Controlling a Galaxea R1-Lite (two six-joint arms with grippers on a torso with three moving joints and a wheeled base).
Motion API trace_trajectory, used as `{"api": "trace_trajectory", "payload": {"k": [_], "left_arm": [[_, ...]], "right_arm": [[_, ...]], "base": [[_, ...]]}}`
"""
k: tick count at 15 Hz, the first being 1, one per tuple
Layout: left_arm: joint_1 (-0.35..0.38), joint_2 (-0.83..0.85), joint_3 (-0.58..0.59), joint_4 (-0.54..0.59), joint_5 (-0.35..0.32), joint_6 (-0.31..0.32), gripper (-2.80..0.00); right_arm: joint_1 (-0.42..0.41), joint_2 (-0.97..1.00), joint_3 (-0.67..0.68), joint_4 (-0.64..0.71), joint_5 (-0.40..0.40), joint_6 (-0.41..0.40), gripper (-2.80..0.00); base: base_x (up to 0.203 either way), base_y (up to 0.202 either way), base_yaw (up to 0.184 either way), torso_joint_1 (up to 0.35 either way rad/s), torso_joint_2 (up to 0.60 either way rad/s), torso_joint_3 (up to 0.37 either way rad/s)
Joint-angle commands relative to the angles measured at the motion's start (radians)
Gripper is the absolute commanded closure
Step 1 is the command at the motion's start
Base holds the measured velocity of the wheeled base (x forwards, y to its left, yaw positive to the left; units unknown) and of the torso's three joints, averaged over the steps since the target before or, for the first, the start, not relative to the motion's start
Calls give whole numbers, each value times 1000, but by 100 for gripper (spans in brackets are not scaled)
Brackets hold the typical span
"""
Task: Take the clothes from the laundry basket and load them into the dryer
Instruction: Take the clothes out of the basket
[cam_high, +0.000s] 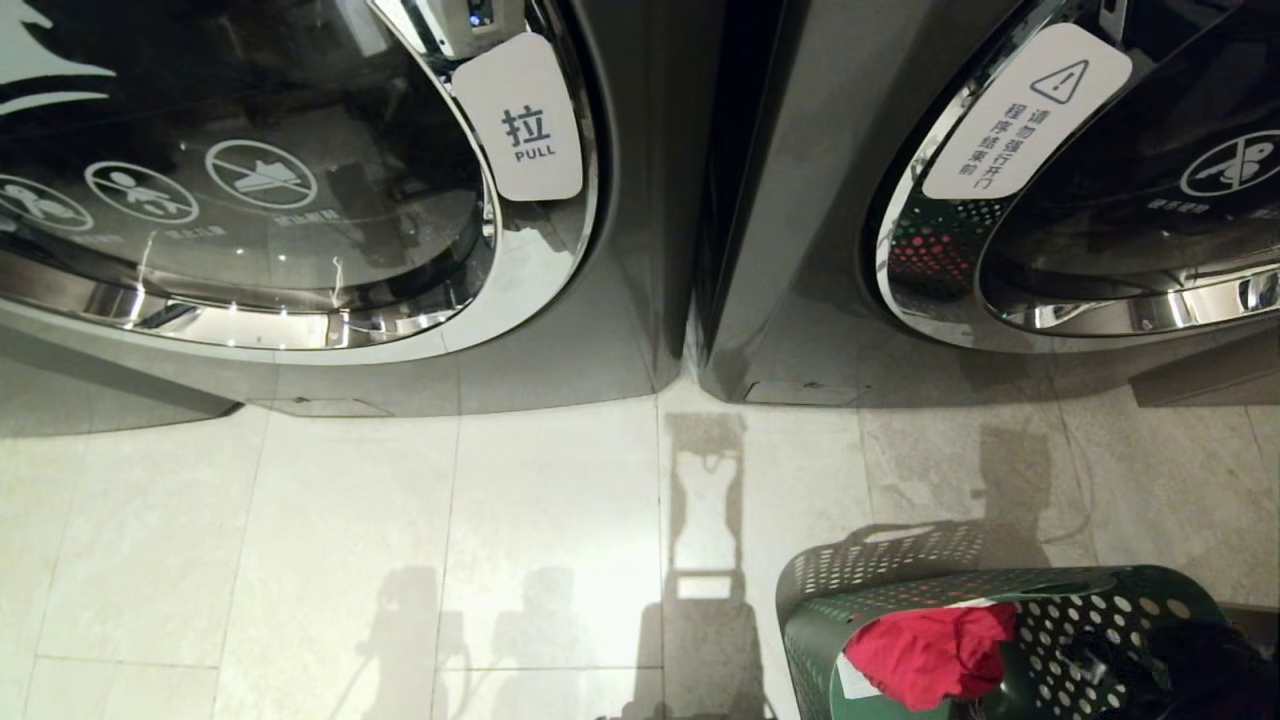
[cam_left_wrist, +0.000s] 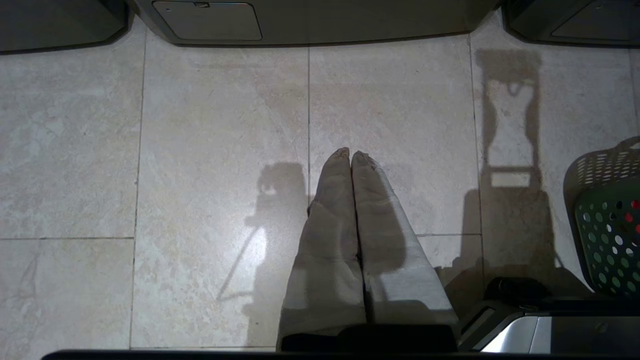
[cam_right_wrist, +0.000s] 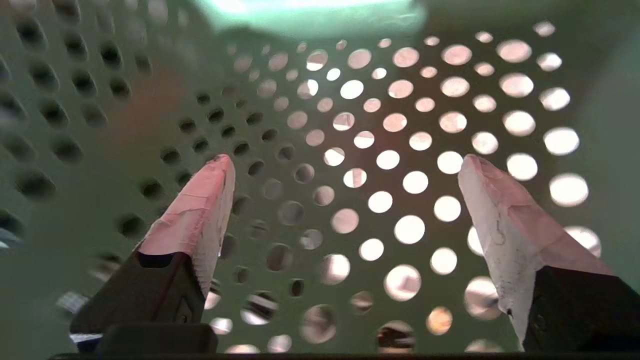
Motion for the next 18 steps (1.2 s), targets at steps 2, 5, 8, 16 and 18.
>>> {"api": "trace_trajectory", "payload": {"k": [2,5,8,16,18], "left_arm": [[-1,0,0,0,0,0,0],[-1,0,0,0,0,-1,0],[0,0,-1,0,0,-1,0],[0,0,0,0,0,0,0],[1,0,0,0,0,-1,0]], "right_arm": [[-6,63,4,-55,7,-63,-280],[-33,51,1,-60,7,-77,-280],[-140,35,-6,-31,9,-23,-280],[-258,71,-82,-21,113,45,-280],[-258,82,-150,-25,120,49,-280]], "base": [[0,0,0,0,0,0],[0,0,0,0,0,0],[0,0,0,0,0,0],[0,0,0,0,0,0],[0,0,0,0,0,0]]}}
